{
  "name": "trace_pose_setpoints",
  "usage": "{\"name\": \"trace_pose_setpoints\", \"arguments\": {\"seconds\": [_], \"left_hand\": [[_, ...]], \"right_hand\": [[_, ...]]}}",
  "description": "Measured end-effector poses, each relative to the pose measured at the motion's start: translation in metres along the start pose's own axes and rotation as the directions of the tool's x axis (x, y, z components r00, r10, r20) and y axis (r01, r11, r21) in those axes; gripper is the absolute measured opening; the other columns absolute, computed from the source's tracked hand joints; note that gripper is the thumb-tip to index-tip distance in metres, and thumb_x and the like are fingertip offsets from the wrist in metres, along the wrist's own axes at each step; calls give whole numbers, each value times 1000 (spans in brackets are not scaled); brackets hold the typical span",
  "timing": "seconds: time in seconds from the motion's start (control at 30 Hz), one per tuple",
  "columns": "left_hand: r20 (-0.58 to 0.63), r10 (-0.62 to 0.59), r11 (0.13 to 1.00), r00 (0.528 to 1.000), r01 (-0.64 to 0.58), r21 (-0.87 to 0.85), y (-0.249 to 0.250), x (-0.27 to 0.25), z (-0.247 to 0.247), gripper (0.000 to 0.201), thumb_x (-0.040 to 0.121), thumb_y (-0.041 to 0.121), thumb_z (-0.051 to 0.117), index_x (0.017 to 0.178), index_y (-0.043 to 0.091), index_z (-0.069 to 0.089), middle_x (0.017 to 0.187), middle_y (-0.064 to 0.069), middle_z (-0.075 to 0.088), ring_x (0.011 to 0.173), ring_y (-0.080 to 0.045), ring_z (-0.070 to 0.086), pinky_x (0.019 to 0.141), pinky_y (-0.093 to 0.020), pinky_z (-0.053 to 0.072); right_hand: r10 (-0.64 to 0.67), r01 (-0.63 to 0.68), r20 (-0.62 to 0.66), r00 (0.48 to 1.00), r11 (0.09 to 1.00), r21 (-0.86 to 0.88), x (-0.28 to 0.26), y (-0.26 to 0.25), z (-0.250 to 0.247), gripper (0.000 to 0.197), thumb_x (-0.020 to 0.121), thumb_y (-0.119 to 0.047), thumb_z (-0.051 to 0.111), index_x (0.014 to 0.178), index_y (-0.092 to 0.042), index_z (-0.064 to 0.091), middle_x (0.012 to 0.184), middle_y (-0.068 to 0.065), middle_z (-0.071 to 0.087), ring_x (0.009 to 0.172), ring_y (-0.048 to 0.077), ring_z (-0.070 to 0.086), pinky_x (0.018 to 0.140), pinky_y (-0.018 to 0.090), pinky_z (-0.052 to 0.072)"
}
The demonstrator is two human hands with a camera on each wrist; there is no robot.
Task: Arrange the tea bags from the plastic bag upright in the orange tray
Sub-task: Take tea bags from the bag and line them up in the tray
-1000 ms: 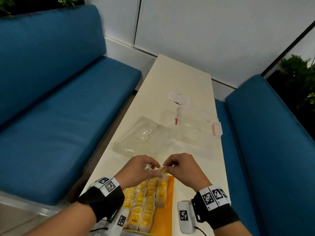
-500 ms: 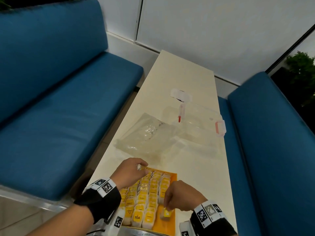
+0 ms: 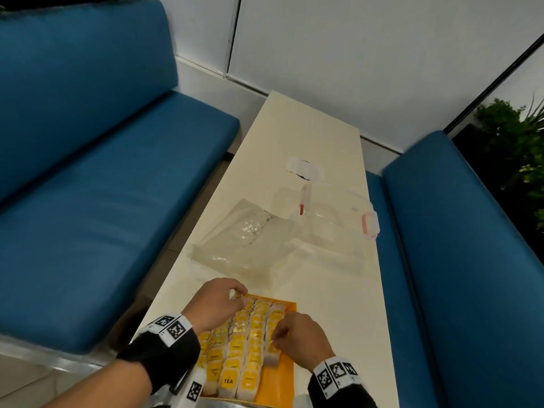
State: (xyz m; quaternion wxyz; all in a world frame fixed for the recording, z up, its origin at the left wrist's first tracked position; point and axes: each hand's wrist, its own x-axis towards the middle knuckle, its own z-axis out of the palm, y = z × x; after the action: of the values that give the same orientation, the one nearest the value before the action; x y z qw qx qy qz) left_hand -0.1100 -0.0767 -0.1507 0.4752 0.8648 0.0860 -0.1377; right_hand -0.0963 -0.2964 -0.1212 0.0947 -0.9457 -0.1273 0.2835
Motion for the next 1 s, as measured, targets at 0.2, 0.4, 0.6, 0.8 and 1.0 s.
{"name": "trace_pose_setpoints", "arguments": {"seconds": [0.2,0.4,0.6,0.8,1.0], "left_hand": [[0,-6,1000,1000,6,11,3,-3,-1,15,92,38,68,107,37,70,118,17,66,113,-2,57,88,-17,38],[-56,-24,991,998,17,-130,11,-11,-7,7,92,34,70,98,33,74,106,17,71,101,-1,63,81,-16,44],[196,-178,565,964,263,-782,36,-26,-18,24,101,21,59,107,5,74,99,-13,73,82,-22,66,69,-33,56],[260,-187,421,947,316,-850,45,-27,-17,21,100,6,56,113,-1,71,112,-24,72,95,-29,74,84,-40,62],[258,-156,416,953,301,-858,43,-25,-10,19,94,-9,55,106,-4,69,102,-24,70,91,-33,74,93,-51,59]], "right_hand": [[27,-30,-107,994,999,-29,1,-1,8,19,86,-28,58,94,-30,76,100,-10,73,92,12,68,78,27,55],[22,-37,-151,988,995,-95,3,0,12,23,87,-28,55,98,-29,75,102,-8,73,93,14,68,78,27,54],[16,-17,-241,970,1000,-4,2,2,-3,24,87,-38,59,108,-36,69,113,-14,57,103,9,60,80,26,49],[-76,270,-421,904,865,423,-11,-24,-36,26,85,-14,69,103,-32,71,96,-11,65,78,7,62,71,14,49],[-27,236,-314,949,722,651,-15,-38,-37,19,84,-15,71,92,-32,72,83,-7,72,67,14,65,68,27,56]]}}
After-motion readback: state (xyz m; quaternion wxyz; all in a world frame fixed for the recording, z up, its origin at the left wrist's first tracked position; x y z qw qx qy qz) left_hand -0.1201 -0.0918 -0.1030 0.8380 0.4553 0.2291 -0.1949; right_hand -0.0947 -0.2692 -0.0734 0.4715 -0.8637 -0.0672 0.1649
